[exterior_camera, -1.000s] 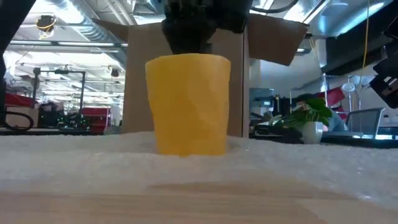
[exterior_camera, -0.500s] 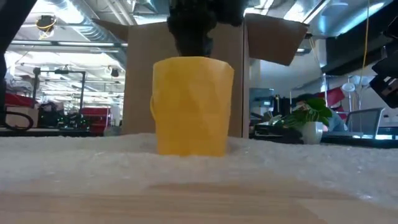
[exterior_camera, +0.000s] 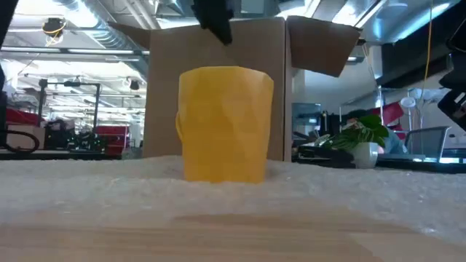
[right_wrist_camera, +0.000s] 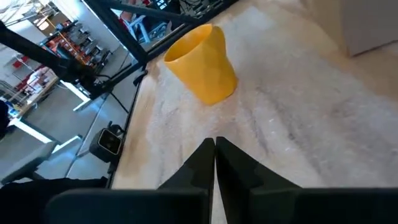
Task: Wrap mug
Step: Wrap the yellow mug with the bubble wrap
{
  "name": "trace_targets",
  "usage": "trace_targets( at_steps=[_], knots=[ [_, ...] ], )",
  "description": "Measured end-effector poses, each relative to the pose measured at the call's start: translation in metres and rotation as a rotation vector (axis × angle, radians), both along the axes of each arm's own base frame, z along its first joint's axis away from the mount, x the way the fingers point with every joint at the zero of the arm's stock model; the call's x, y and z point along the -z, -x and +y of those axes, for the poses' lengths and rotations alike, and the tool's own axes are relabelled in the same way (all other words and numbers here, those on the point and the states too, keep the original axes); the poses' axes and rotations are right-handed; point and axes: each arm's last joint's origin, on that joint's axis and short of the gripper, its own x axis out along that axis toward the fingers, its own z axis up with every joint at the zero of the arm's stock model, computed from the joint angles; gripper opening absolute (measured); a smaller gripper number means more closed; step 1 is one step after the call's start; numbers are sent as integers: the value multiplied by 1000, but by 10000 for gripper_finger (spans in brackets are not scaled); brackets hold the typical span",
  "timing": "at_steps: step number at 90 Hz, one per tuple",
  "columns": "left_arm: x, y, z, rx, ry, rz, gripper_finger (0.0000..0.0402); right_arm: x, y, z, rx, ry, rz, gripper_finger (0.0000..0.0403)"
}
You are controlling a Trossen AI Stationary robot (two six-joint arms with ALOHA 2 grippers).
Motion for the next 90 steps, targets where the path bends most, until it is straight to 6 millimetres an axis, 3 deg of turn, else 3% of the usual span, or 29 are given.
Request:
trace_targets(
  at_steps=[20, 36, 50, 68, 80, 90],
  knots=[
    [38, 56, -5, -105, 76, -169, 98, -11, -4, 8, -40, -51, 32, 0],
    [77, 109, 2, -222, 194, -275, 98, -11, -4, 12, -40, -98, 292, 0],
    [111, 144, 7, -318, 298, -332, 98, -31, -2, 22, -55, -135, 389, 0],
    [136, 163, 2, -319, 376, -406, 98, -50, 32, 55, -42, -201, 255, 0],
    [141, 167, 0, -322, 364, -422, 98, -43, 57, 74, 22, -225, 142, 0],
    [140, 166, 1, -323, 352, -436, 98, -30, 65, 78, 71, -174, 179, 0]
  ],
)
